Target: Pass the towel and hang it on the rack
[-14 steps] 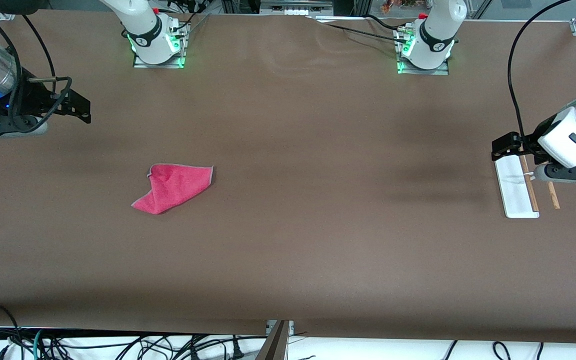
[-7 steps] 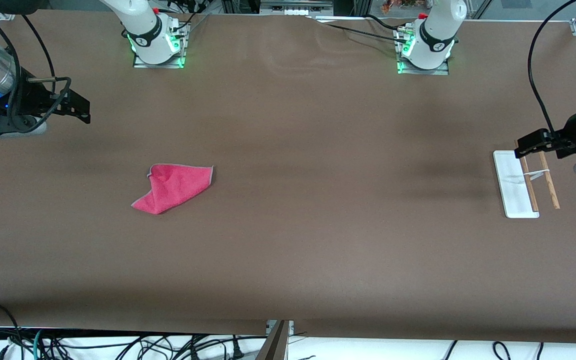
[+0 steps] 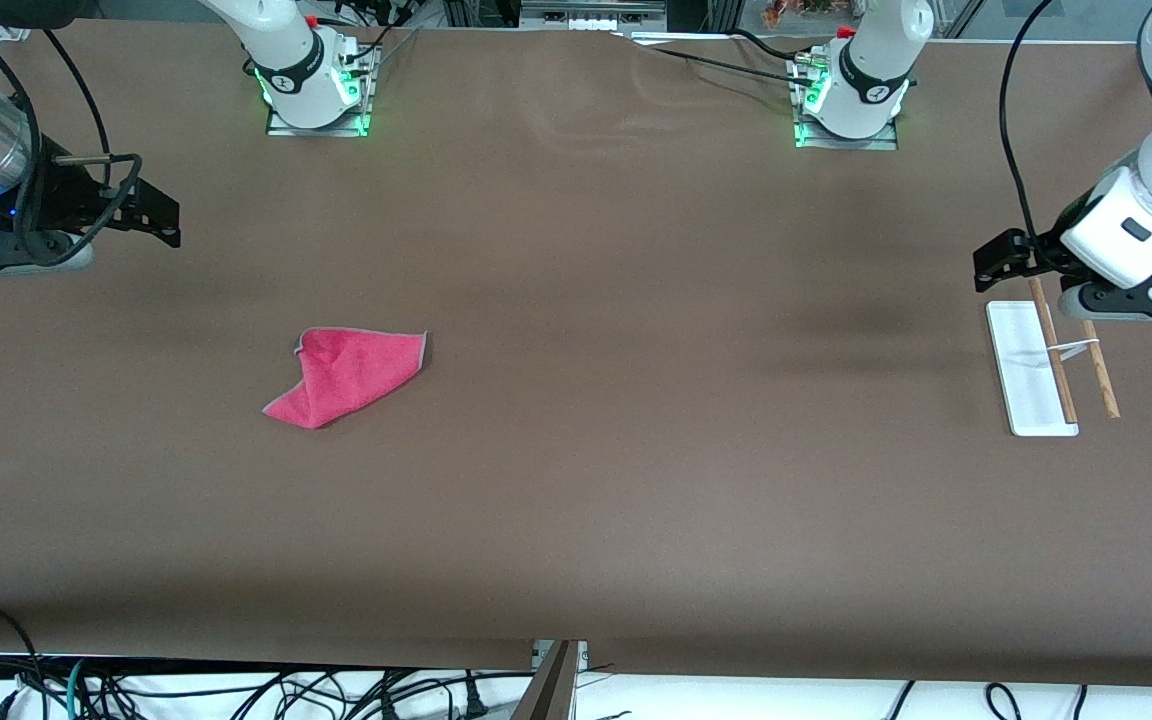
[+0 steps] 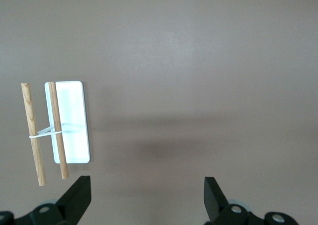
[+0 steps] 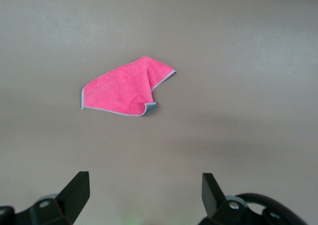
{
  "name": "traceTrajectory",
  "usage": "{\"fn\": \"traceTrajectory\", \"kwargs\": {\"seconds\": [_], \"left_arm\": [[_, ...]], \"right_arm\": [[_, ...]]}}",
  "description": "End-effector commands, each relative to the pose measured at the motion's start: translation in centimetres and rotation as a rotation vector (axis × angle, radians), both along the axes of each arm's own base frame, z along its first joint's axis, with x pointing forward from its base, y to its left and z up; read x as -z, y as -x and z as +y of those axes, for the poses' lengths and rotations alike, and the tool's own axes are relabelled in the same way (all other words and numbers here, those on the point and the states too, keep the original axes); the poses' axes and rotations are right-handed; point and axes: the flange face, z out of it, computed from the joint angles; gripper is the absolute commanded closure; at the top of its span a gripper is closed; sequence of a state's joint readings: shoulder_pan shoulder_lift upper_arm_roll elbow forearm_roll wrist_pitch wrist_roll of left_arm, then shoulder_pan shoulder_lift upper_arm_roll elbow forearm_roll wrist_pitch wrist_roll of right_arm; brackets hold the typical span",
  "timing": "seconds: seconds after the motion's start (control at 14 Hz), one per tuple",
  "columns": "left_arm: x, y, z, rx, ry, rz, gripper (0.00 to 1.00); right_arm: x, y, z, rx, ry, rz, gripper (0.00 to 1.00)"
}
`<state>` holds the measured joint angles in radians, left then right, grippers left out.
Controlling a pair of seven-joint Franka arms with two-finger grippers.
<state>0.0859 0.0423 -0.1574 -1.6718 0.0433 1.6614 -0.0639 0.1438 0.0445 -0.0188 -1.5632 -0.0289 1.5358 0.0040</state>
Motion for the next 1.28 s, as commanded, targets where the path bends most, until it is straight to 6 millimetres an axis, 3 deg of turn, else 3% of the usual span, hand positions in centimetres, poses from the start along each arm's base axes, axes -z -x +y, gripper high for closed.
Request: {"fn": "traceTrajectory", "kwargs": {"seconds": [0.0, 1.07, 1.14, 1.21], "left_arm": [[-0.2, 0.7, 0.8, -0.012, -0.019, -0.018, 0.0], [-0.2, 0.8, 1.1, -0.014, -0.016, -0.01, 0.0], [-0.1, 0.7, 1.1, -0.014, -0.016, -0.009, 0.0], [-0.1, 0.7, 1.1, -0.014, -0.016, -0.009, 0.0]], "right_arm": [[-0.5, -0.3, 0.0, 0.017, -0.015, -0.001, 0.0], [-0.4, -0.3, -0.1, 0.02, -0.014, -0.001, 0.0], [-0.1, -0.7, 0.0, 0.017, -0.022, -0.013, 0.0], [3.0, -2.5, 1.0, 0.0, -0.03, 0.008, 0.0]]}}
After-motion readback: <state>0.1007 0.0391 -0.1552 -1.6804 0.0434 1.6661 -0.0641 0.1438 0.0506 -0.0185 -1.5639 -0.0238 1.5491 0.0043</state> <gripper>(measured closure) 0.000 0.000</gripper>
